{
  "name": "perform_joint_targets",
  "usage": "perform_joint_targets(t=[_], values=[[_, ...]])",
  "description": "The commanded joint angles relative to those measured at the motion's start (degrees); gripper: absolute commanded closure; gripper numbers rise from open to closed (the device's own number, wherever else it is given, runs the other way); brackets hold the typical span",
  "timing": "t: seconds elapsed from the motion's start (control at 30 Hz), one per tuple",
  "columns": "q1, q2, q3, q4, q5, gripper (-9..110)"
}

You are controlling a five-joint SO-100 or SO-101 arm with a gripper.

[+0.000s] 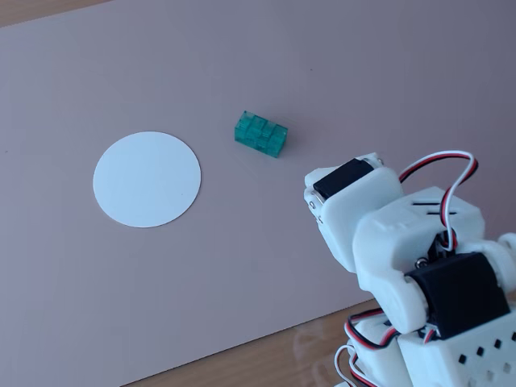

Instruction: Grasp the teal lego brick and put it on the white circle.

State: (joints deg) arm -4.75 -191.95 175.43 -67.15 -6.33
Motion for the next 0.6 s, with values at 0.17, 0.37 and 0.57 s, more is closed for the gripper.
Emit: perform_joint_targets(t=[0.17,0.37,0.57], values=[[-3.25,5.98,-8.88,2.46,3.34,102],[-3.87,31.29,-24.79,9.58,7.91,102],[-4.83,53.88,-40.43,9.67,16.61,102]])
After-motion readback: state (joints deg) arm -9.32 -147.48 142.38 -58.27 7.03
